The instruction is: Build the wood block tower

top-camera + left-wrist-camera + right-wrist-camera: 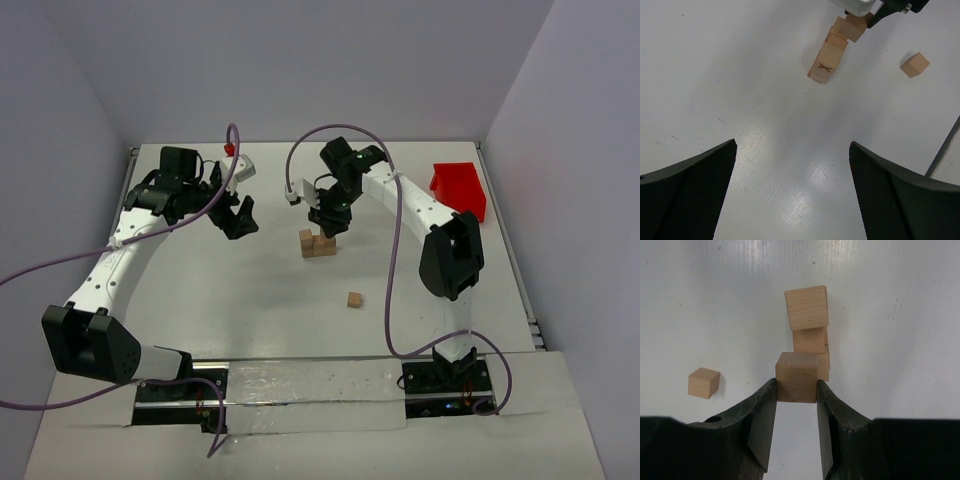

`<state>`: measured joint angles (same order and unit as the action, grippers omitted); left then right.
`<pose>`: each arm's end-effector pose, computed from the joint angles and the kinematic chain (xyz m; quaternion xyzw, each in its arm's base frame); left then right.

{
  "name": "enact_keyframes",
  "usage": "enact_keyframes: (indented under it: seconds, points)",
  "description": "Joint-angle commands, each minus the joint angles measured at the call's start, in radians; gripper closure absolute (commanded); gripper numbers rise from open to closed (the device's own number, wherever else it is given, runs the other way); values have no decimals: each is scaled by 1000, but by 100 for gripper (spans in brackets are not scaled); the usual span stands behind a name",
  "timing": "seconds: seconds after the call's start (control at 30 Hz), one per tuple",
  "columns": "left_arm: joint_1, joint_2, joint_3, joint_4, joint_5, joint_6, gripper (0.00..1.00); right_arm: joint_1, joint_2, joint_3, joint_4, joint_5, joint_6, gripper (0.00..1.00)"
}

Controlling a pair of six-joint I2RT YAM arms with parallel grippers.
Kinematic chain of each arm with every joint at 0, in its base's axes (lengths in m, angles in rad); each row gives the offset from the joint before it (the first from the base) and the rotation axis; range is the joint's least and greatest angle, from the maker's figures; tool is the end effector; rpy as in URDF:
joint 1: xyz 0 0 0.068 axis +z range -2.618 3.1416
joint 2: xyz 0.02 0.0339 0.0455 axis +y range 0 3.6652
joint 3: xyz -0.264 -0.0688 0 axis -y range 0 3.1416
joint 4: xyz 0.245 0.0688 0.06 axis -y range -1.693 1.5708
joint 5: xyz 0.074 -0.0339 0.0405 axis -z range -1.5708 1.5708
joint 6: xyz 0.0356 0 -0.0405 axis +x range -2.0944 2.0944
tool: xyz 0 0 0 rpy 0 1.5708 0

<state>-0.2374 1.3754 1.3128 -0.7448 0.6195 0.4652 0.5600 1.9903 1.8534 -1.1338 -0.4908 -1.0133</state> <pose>0.2753 -0.0879 0.3426 0.4108 0.7908 -0.2407 0.3846 0.3381 0.2318 0.2799 -0.7047 0.6517 0.2015 0.1953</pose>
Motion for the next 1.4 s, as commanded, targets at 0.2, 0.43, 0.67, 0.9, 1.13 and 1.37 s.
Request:
enact_keyframes:
  seconds: [0.2,0.43,0.67,0.9,1.13,1.37]
  points:
    - [12,-2,-1,10,43,15,1,21,22,43,13,3,-51,98]
    - [13,2,-1,10,43,18,1,28,38,46,23,9,-47,95]
    - [14,5,-5,9,46,22,1,30,57,64,20,6,-42,92]
    - [15,14,3,2,49,29,1,35,69,69,29,7,-34,90]
    - [16,17,1,6,50,29,1,39,78,74,32,9,-31,88]
    - [18,24,6,7,53,32,1,43,79,77,37,10,-26,86]
